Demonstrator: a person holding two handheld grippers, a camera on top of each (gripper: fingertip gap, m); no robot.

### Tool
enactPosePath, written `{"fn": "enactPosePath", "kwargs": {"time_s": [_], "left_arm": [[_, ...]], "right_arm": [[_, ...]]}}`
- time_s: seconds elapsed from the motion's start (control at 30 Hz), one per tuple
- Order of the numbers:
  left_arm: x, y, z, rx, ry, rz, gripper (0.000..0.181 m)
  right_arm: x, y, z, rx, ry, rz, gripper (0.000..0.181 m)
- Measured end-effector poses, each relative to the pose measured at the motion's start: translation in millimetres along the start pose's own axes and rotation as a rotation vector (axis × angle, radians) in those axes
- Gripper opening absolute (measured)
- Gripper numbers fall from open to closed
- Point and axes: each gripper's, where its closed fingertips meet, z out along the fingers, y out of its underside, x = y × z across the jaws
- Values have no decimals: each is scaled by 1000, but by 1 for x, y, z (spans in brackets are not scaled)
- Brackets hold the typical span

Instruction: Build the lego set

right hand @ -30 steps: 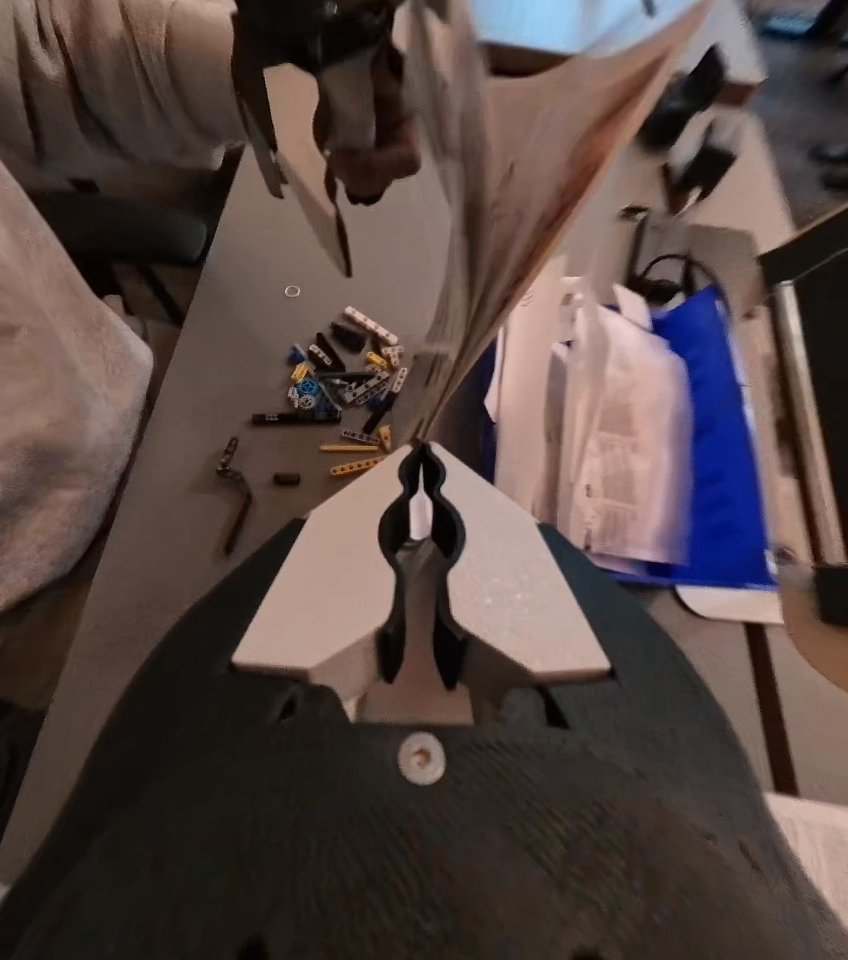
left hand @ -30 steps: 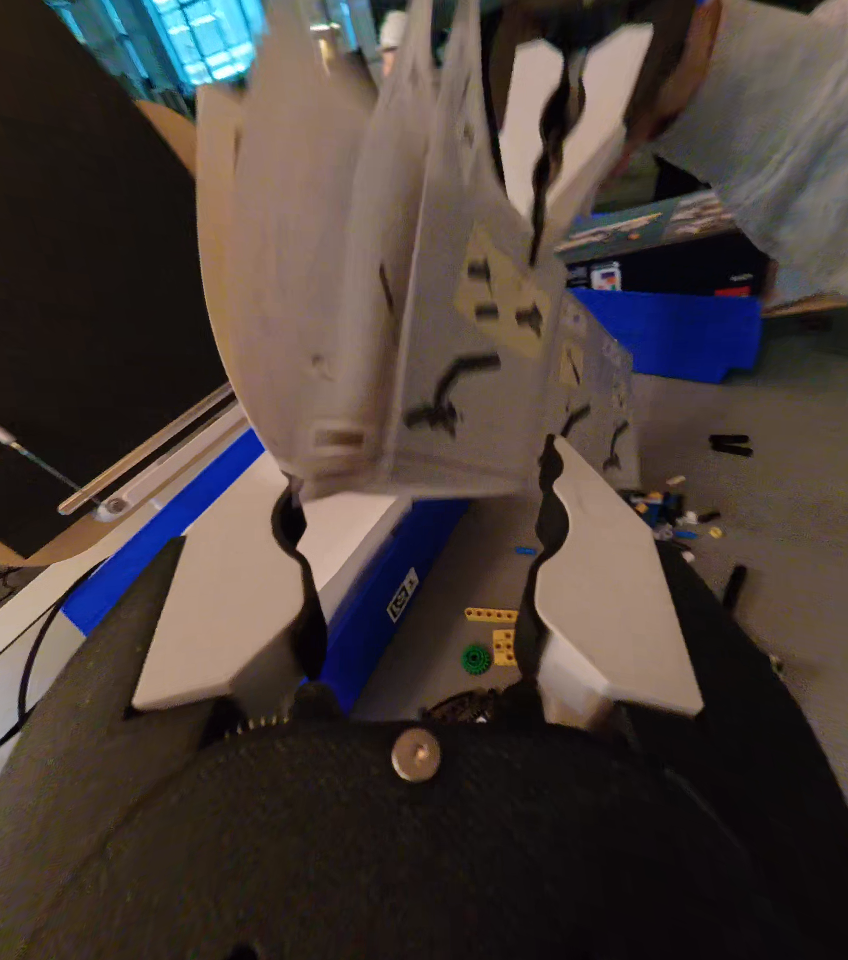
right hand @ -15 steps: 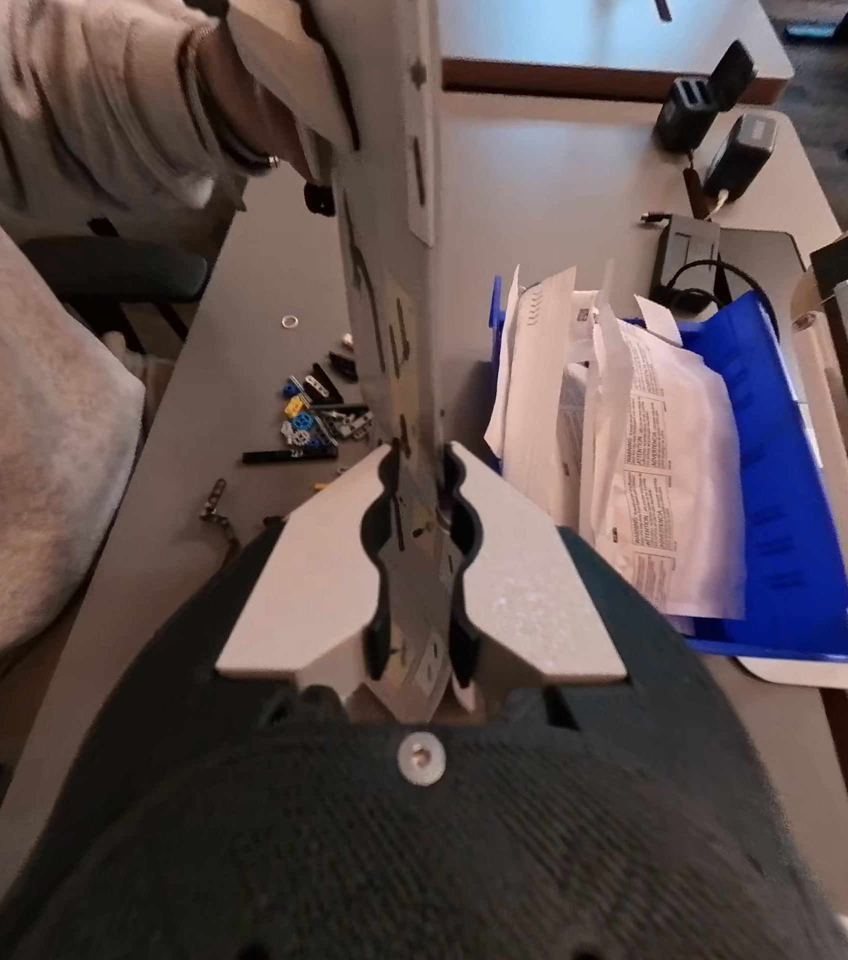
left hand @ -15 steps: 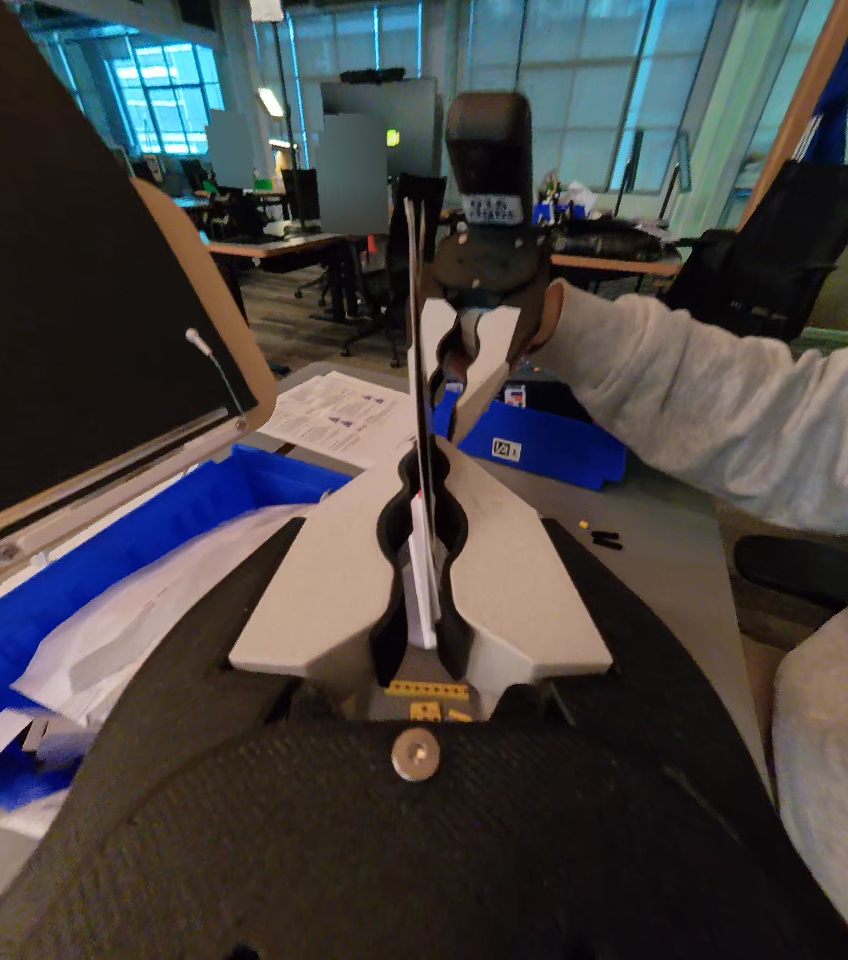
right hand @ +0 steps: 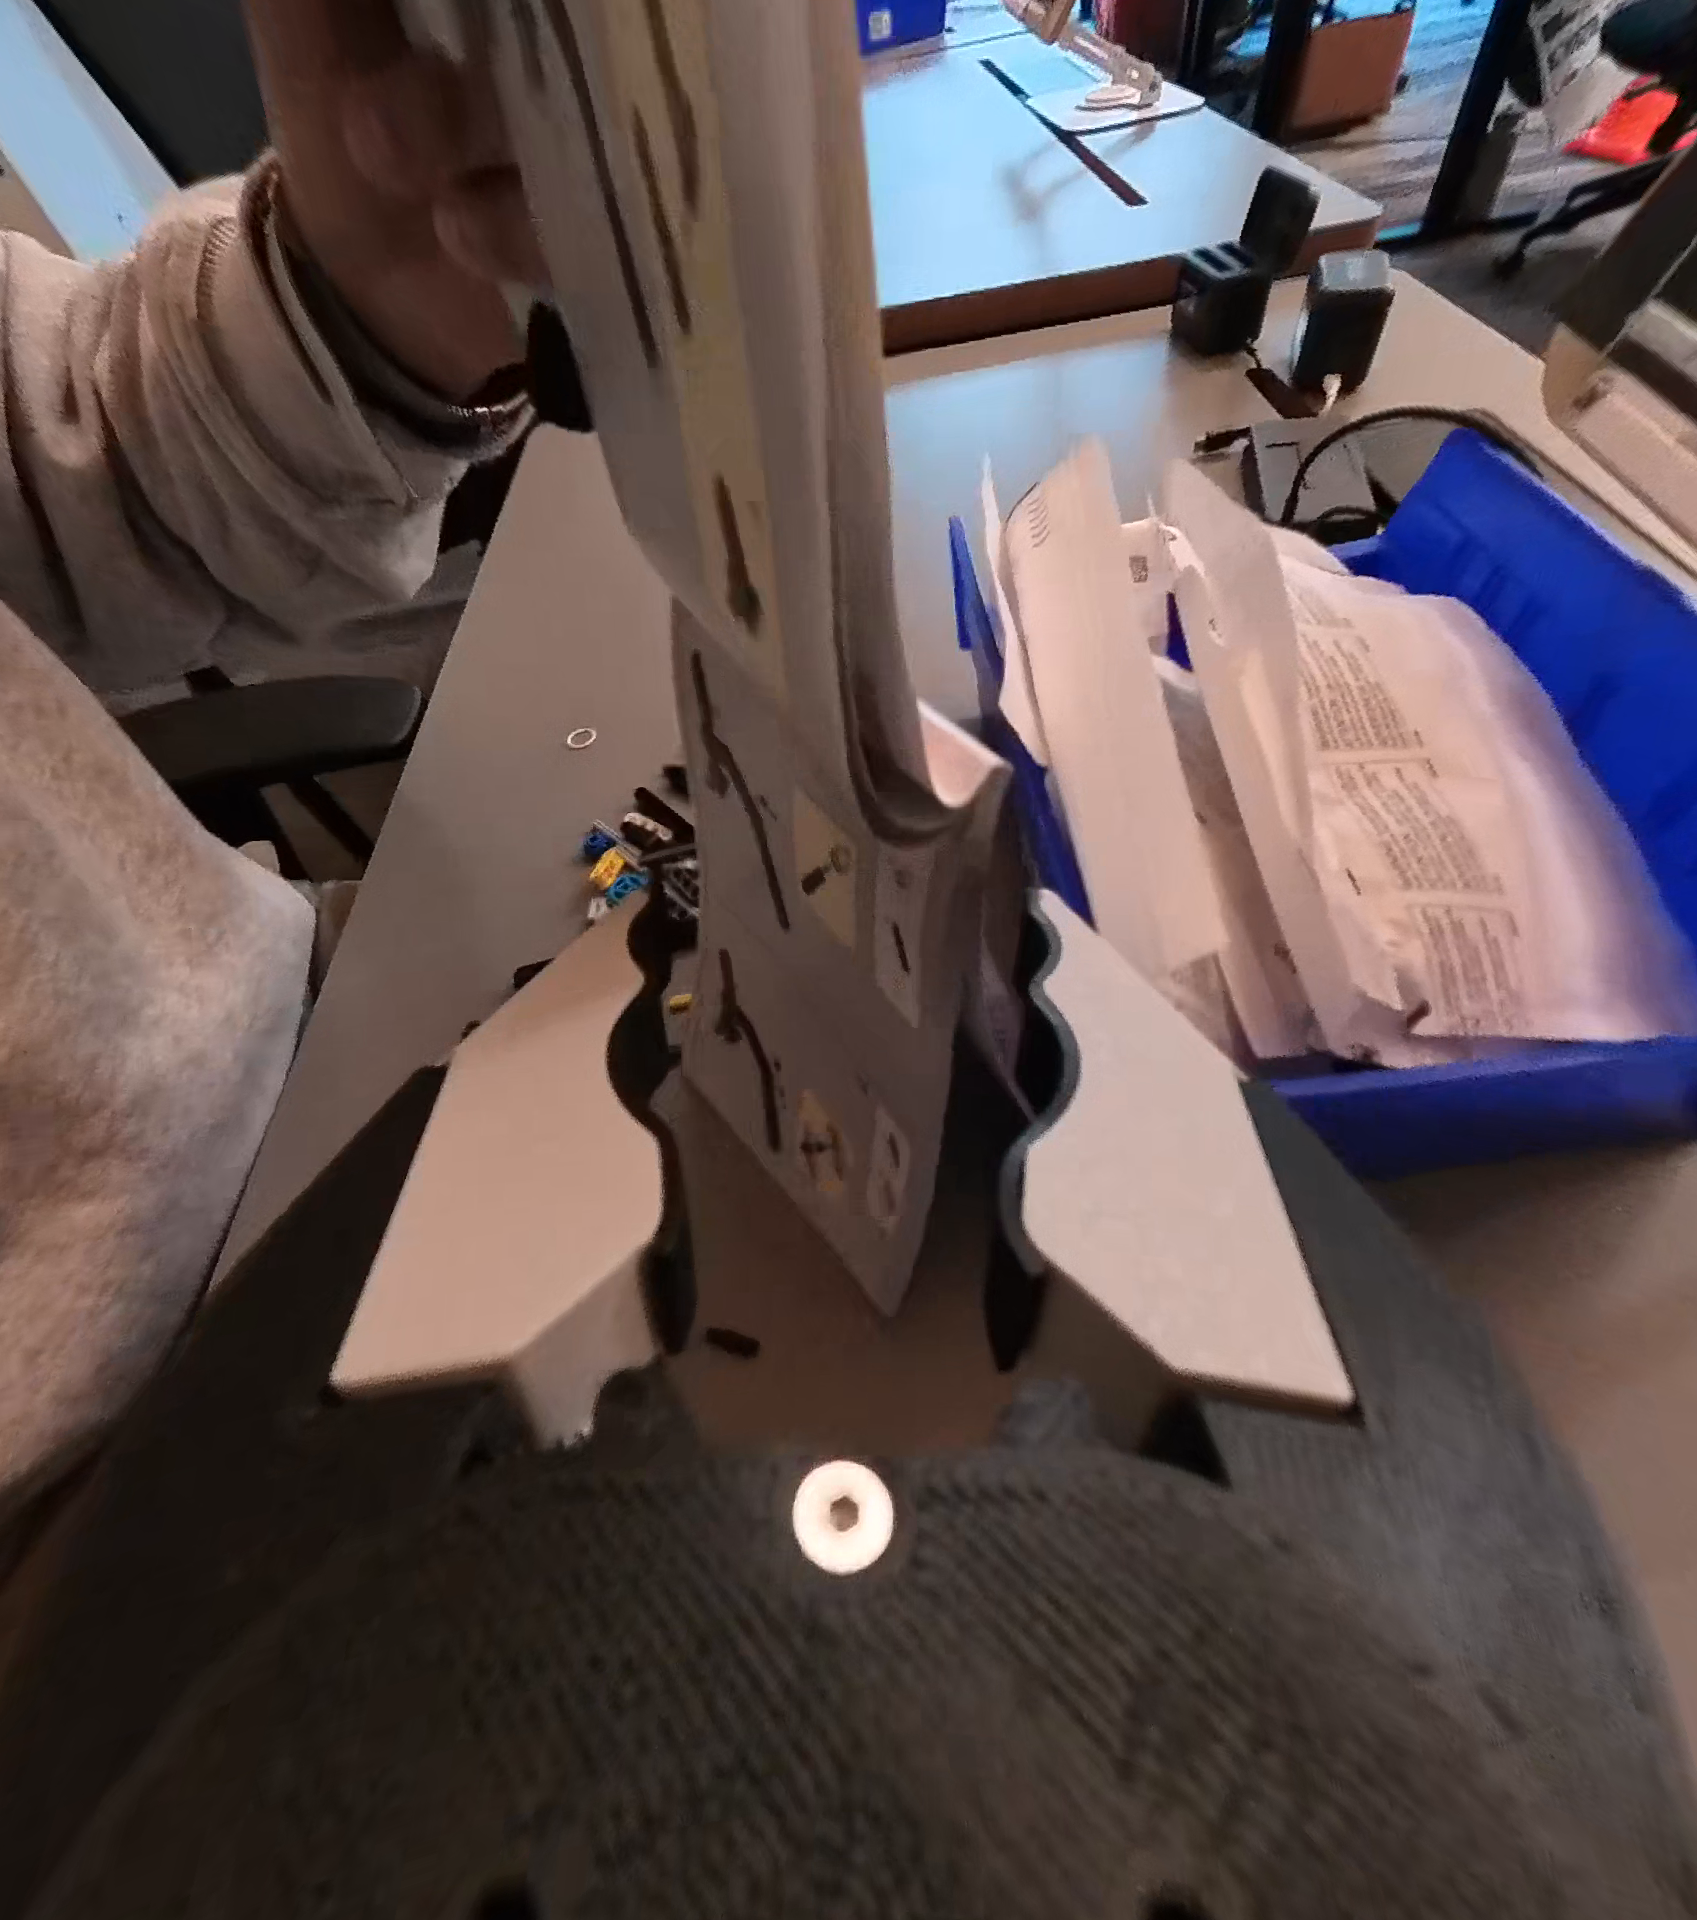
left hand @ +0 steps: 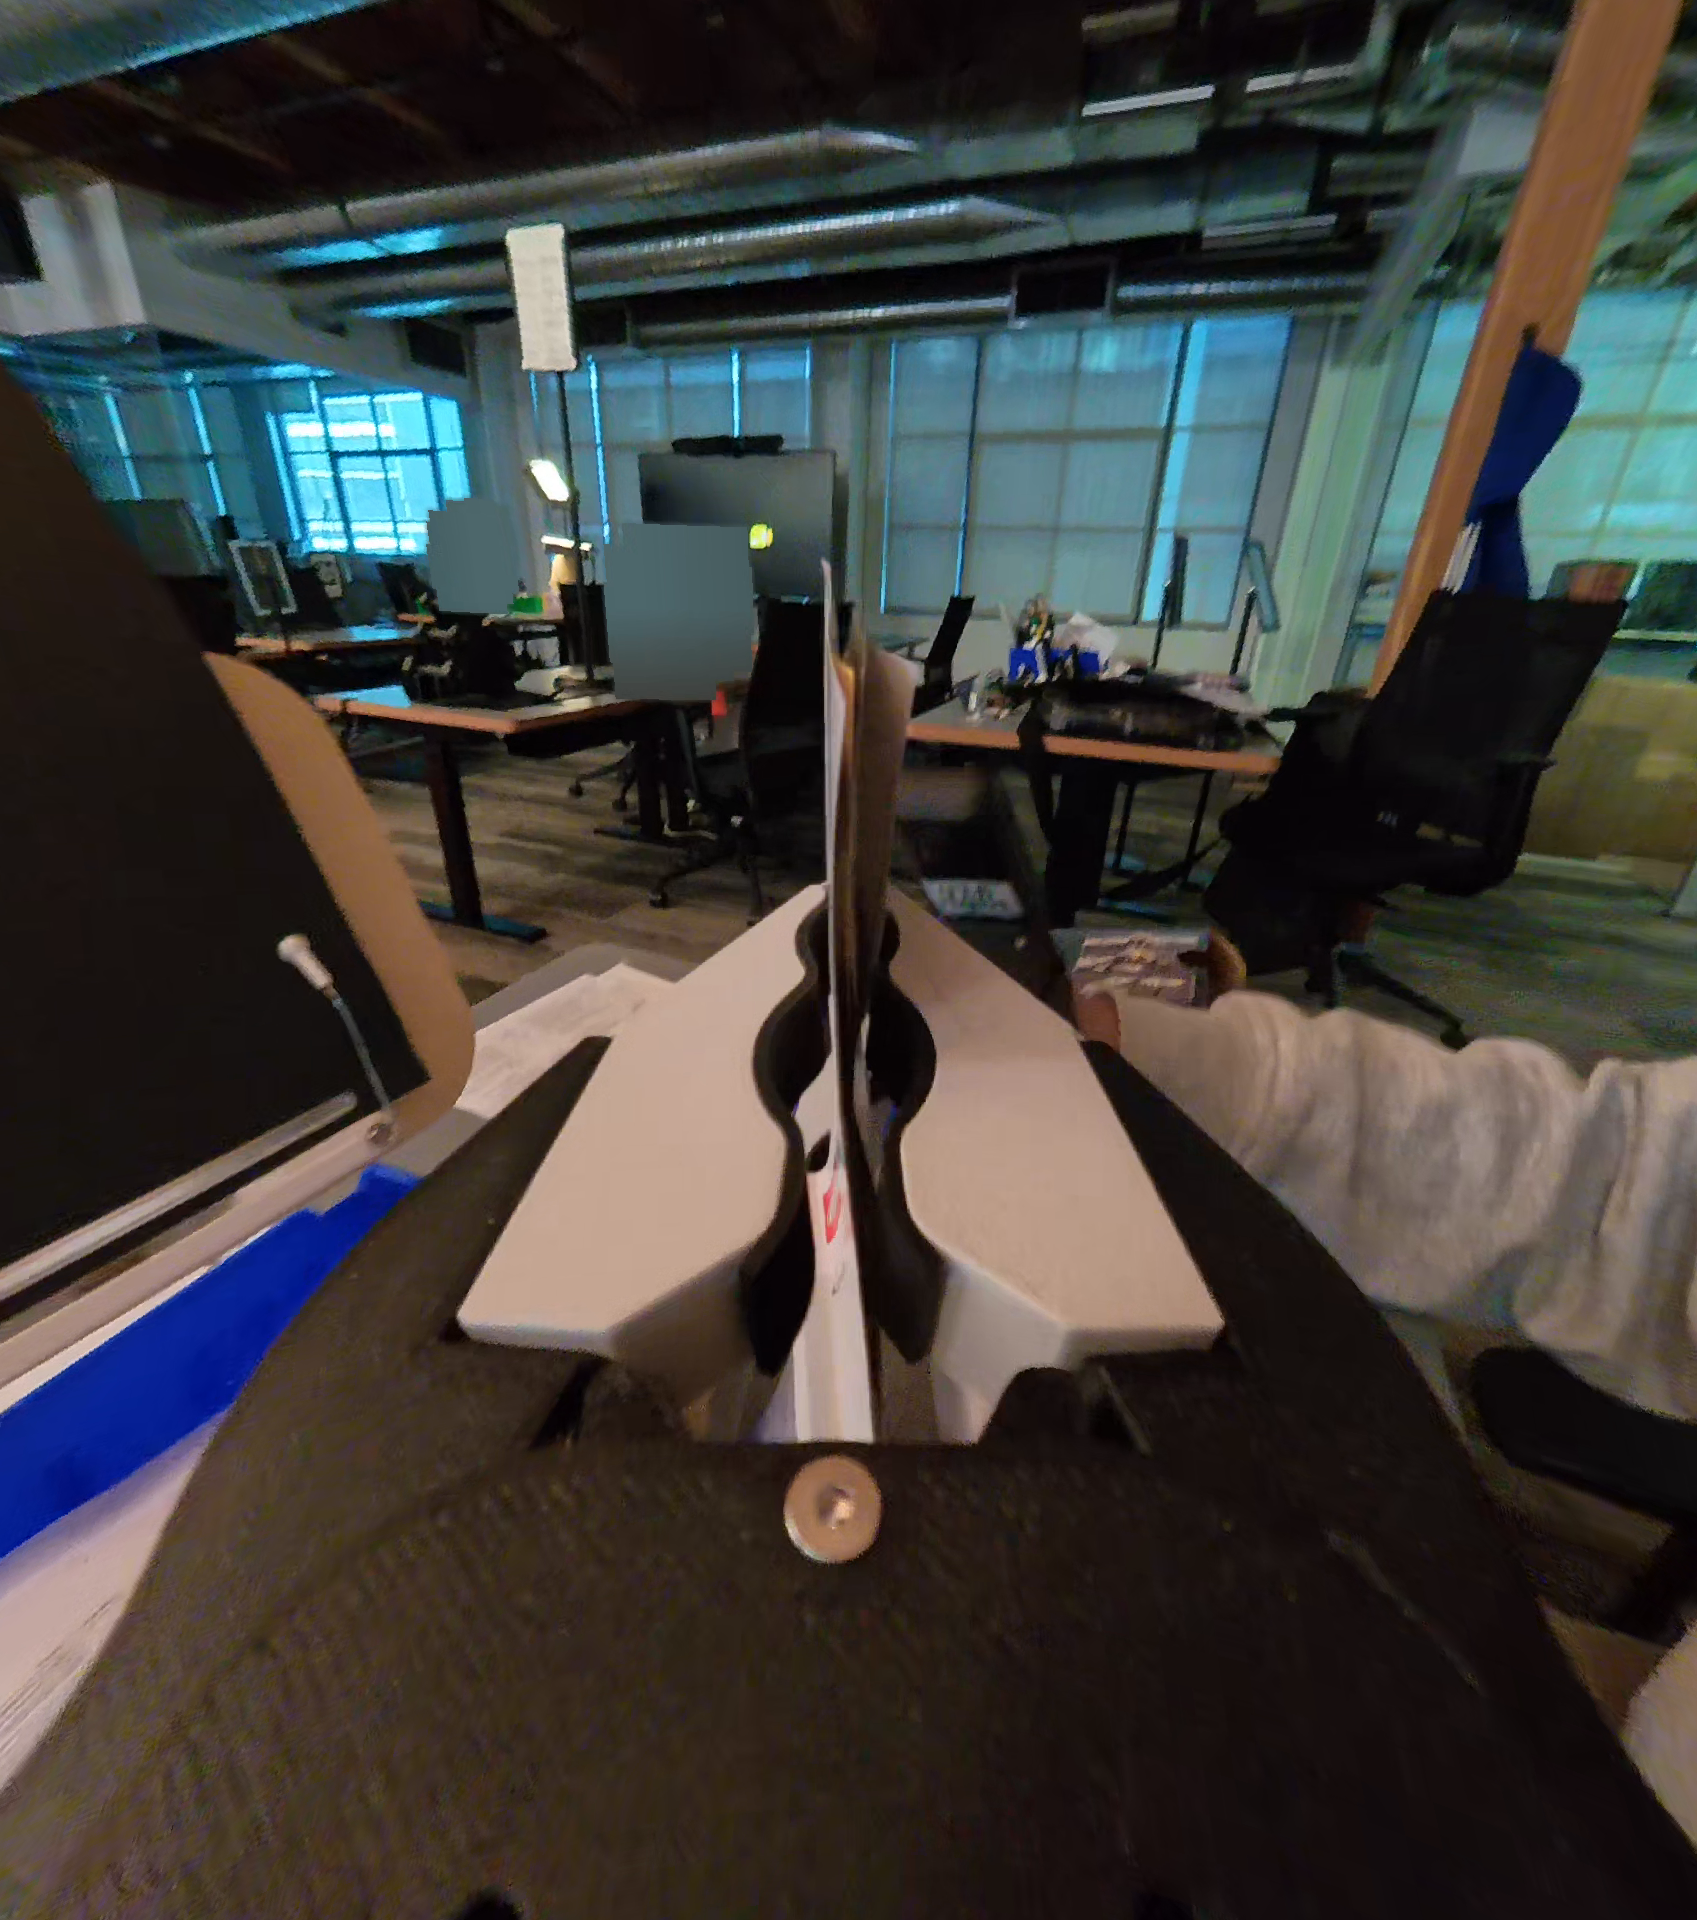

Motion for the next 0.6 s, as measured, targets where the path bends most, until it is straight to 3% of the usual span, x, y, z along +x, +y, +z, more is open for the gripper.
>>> {"fn": "enactPosePath", "kwargs": {"time_s": [0.2,0.3,0.37,0.4,0.6], "left_arm": [[16,-34,22,93,103,-102,0],[15,-45,25,110,121,-139,0],[11,-49,21,134,122,-172,0],[8,-51,18,147,117,-192,0],[-23,-56,-17,207,23,-219,0]], "right_arm": [[-4,14,5,27,-30,48,63],[-6,13,7,33,-34,31,42],[-9,11,5,31,-48,15,11],[-11,9,4,32,-58,9,6],[-5,-8,-24,-9,26,-44,1]]}}
